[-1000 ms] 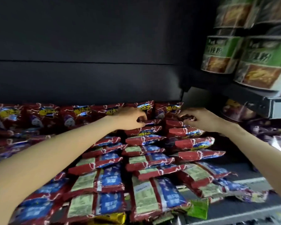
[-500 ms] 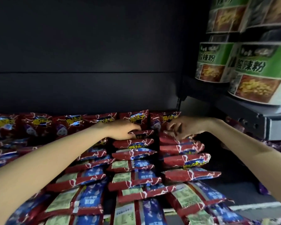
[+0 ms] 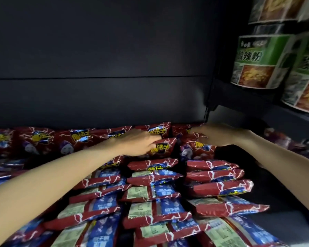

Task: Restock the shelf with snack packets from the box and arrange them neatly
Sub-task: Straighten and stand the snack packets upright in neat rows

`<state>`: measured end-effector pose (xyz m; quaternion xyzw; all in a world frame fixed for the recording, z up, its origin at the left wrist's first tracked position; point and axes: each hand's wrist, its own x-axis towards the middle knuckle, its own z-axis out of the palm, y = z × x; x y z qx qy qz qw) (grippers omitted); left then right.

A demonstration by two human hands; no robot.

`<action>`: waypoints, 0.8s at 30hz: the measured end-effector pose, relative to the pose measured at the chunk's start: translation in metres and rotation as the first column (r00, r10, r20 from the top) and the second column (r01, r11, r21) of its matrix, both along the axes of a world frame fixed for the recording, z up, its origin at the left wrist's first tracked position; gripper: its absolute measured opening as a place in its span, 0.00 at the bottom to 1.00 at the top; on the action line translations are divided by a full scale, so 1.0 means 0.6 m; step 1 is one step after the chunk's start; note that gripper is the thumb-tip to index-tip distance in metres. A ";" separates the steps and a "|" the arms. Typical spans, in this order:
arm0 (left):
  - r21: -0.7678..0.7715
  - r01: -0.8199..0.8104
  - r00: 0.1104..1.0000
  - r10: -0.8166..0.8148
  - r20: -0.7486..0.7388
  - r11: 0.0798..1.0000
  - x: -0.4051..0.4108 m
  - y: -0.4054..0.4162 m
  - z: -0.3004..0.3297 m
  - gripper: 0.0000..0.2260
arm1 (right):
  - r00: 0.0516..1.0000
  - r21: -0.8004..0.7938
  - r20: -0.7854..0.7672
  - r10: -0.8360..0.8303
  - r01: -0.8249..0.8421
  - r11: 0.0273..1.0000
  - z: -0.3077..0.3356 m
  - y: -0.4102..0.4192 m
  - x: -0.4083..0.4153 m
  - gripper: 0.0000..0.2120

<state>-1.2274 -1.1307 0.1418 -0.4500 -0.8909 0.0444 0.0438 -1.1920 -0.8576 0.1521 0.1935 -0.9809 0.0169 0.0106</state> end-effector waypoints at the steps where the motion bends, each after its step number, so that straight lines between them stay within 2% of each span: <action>1: 0.031 -0.028 0.999 0.029 -0.036 0.999 -0.011 0.002 0.003 0.18 | 0.999 0.019 -0.037 -0.014 0.015 1.000 0.005 -0.005 0.003 0.17; 2: 0.074 -0.059 0.994 0.065 -0.083 0.995 -0.022 0.004 0.005 0.18 | 0.993 0.065 -0.113 -0.033 0.041 0.997 0.008 -0.008 -0.001 0.17; 5: 0.215 -0.052 0.951 0.114 -0.288 0.975 -0.044 0.006 0.002 0.19 | 0.977 -0.061 -0.188 -0.102 0.092 0.994 0.011 -0.027 -0.004 0.17; 8: 0.227 0.134 0.876 -0.008 -0.482 0.965 -0.055 0.005 -0.024 0.25 | 0.988 -0.231 -0.086 -0.125 0.103 0.968 -0.009 -0.032 -0.024 0.14; 11: 0.130 0.238 0.830 -0.133 -0.541 0.962 -0.069 0.003 -0.040 0.34 | 0.989 -0.350 -0.004 -0.146 0.136 0.927 -0.010 -0.031 -0.034 0.09; 14: -0.026 0.213 0.830 -0.195 -0.523 0.977 -0.076 -0.005 -0.051 0.33 | 0.987 -0.337 -0.045 -0.152 0.128 0.933 -0.011 -0.027 -0.040 0.07; 17: -0.151 0.138 0.852 -0.195 -0.486 0.979 -0.087 -0.006 -0.062 0.41 | 0.964 -0.271 -0.194 -0.182 0.126 0.954 -0.011 -0.028 -0.042 0.04; 20: -0.188 0.106 0.844 -0.189 -0.502 0.976 -0.099 -0.003 -0.065 0.43 | 0.920 -0.101 -0.365 -0.144 0.115 0.988 -0.019 -0.042 -0.050 0.05; 24: -0.158 0.110 0.845 -0.176 -0.505 0.981 -0.103 -0.003 -0.066 0.42 | 0.905 -0.014 -0.407 -0.123 0.128 0.992 -0.031 -0.058 -0.052 0.08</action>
